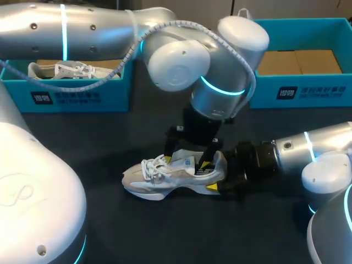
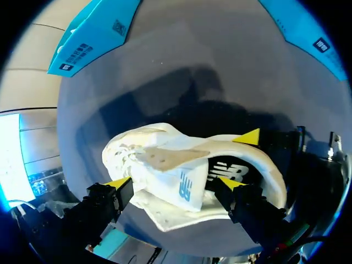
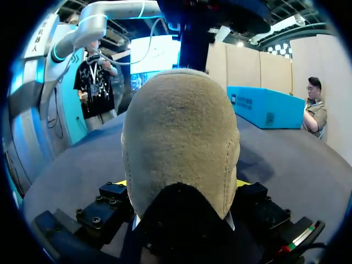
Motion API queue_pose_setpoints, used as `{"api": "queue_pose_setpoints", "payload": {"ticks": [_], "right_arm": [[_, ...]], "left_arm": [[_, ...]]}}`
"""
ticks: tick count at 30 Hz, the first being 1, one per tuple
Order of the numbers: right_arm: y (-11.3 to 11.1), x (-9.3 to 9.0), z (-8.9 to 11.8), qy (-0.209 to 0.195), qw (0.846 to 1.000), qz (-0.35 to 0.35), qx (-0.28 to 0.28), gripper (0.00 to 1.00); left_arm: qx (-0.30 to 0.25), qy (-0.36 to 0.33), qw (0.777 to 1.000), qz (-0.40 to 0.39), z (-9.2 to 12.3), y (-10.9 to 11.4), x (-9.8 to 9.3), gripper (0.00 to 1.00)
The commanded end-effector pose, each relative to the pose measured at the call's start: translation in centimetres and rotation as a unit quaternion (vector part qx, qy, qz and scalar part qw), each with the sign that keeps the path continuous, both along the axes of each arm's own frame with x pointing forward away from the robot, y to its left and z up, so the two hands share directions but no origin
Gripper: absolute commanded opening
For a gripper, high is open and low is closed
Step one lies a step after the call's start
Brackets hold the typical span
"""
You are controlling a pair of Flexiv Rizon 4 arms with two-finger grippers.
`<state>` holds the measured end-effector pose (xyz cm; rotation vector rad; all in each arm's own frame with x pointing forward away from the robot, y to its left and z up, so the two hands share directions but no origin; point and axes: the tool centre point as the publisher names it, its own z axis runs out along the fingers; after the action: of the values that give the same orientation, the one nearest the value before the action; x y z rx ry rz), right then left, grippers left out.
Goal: Take the shoe out of the shoebox, open the shoe tongue, remove and reinsert the insole, then place the shoe into the shoebox
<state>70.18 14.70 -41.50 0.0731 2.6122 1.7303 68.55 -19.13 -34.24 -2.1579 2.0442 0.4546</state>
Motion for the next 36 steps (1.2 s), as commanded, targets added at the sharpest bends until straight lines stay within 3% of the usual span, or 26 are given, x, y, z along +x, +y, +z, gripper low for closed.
{"api": "queue_pose_setpoints", "payload": {"ticks": [1, 9, 15, 20, 21, 22, 36], "right_arm": [[0.1, 0.0, 0.2, 0.001, 1.0, 0.0, -0.003, 0.0], [0.1, 0.0, 0.2, 0.001, 1.0, 0.0, -0.003, 0.0], [0.1, 0.0, 0.2, 0.001, 1.0, 0.0, -0.003, 0.0], [0.1, 0.0, 0.2, 0.001, 1.0, 0.0, -0.003, 0.0], [0.1, 0.0, 0.2, 0.001, 1.0, 0.0, -0.003, 0.0], [0.1, 0.0, 0.2, 0.001, 1.0, 0.0, -0.003, 0.0], [0.1, 0.0, 0.2, 0.001, 1.0, 0.0, -0.003, 0.0]], "left_arm": [[0.01, 0.005, 1.0, -0.001, -0.6, 0.2, 0.1, 1.0], [0.033, 0.003, 0.999, -0.012, -0.8, 1.0, -0.1, 1.0], [0.044, 0.004, 0.999, -0.017, -0.8, 1.4, -0.4, 0.91], [0.044, 0.004, 0.999, -0.017, -0.4, 1.8, -0.4, 0.67], [0.043, 0.003, 0.999, -0.017, -0.2, 1.9, -0.4, 0.53], [0.041, 0.002, 0.999, -0.017, -0.1, 2.0, -0.4, 0.49], [0.003, -0.01, 1.0, -0.014, 2.3, 3.5, -0.5, 0.41]]}}
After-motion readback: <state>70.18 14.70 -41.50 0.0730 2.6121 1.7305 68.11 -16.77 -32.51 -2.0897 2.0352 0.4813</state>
